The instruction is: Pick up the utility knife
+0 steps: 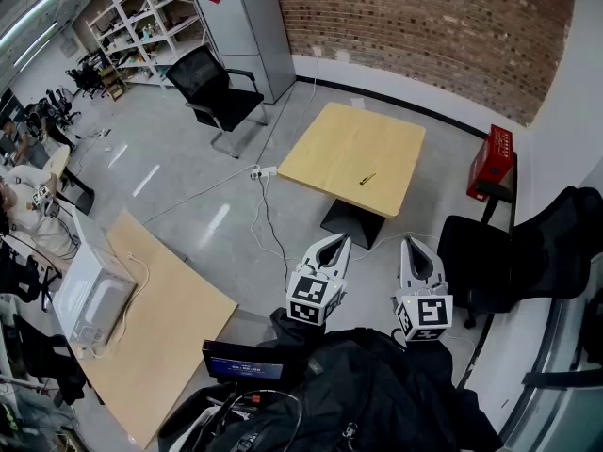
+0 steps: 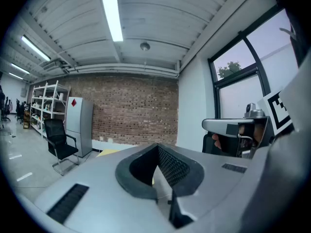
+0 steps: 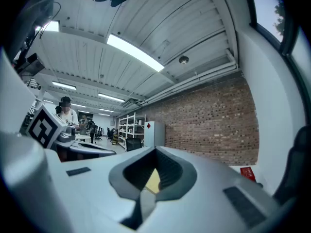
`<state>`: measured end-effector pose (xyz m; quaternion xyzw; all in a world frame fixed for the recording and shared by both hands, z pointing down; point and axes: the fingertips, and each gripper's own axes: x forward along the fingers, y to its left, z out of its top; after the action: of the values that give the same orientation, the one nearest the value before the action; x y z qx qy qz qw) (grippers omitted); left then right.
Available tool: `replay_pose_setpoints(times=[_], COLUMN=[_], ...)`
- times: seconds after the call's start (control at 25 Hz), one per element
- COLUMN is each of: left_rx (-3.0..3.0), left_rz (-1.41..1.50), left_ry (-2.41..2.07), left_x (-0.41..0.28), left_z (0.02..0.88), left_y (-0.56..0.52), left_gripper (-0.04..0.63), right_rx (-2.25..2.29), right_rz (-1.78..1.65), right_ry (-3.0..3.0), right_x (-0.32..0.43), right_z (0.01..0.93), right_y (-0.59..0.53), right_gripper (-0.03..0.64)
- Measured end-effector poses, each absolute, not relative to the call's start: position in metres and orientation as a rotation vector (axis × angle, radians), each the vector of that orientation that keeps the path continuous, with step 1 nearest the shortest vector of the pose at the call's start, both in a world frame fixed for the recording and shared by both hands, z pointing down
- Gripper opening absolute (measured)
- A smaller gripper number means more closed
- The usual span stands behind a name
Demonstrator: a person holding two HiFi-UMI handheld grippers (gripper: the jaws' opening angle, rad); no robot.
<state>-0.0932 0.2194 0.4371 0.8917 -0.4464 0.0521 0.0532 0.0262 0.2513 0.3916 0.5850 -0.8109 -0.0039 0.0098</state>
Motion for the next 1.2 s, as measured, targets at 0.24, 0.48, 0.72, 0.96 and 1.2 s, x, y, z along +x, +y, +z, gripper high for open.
replay_pose_setpoints(times=[0.24,0.48,0.72,0.96,1.2], left_rx=[2.709,2.704,2.699,2.688,2.673], left_rz=[0.165,0.173,0.182,0.190,0.212], left_ry=[-1.352,-1.347,-1.342,-1.352,-1.338], left_x=[-0.099,-0.107,-0.115,-0.125,-0.137], left_z=[0.431,0.435,0.442,0.445,0.456], left_y=[0.219,0.225,0.229,0.232,0.231], left_gripper=[0.000,0.000,0.000,0.000,0.000], right_rx=[1.831,1.830,1.822,1.815,1.811], right_rz=[0.000,0.015,0.035,0.064,0.100], right_ry=[-2.520,-2.518,-2.522,-2.509,-2.500], right_x=[0.021,0.014,0.005,-0.004,-0.014], right_z=[0.395,0.398,0.405,0.411,0.422], right_y=[0.251,0.257,0.262,0.265,0.265], right_gripper=[0.003,0.003,0.003,0.003,0.003])
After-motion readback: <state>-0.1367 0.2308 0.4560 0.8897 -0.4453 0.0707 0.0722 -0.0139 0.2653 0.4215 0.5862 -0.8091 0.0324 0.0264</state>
